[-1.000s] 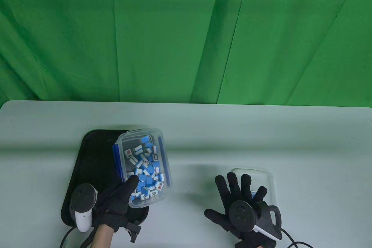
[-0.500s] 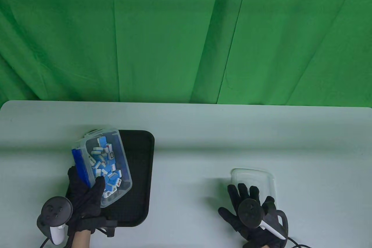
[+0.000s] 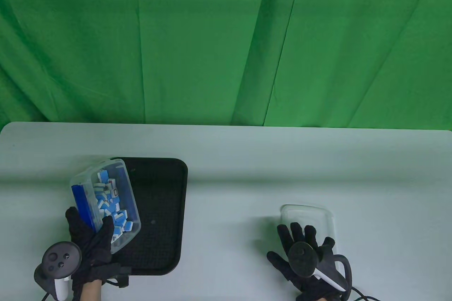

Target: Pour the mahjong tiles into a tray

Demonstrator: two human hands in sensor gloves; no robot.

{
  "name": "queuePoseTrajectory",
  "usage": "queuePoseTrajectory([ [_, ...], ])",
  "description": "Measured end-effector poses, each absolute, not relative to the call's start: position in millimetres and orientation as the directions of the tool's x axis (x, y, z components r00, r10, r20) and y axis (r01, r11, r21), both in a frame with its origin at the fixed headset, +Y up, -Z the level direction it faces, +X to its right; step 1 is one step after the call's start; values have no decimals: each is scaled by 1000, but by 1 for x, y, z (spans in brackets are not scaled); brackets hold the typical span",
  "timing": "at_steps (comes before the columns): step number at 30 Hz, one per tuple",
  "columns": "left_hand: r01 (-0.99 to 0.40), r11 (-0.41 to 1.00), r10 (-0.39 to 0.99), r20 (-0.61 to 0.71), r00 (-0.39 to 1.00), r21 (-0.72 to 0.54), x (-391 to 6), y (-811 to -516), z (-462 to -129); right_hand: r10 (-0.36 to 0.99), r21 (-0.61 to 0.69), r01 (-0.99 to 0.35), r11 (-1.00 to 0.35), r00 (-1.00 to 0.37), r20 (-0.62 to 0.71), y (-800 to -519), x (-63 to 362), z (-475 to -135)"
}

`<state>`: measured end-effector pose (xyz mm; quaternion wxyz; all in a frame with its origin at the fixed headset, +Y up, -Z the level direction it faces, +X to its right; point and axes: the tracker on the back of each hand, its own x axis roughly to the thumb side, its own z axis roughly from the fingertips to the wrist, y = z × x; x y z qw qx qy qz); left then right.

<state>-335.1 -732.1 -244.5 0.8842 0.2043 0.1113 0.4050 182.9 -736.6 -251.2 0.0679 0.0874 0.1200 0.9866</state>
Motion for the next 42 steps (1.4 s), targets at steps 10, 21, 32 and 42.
queuePoseTrajectory([
  [10,-602,642,705,-58,707,474,-335,-733,-245,121,241,-81,-967,-980,156,-736,181,-250],
  [21,-537,693,646,-83,759,481,-333,-735,-246,119,244,-79,-966,-981,153,-736,180,-250],
  [32,-482,717,602,-99,792,503,-333,-733,-245,115,241,-77,-968,-982,149,-736,180,-250],
  [42,-427,749,543,-101,833,506,-328,-730,-245,112,239,-74,-968,-983,148,-736,180,-249],
])
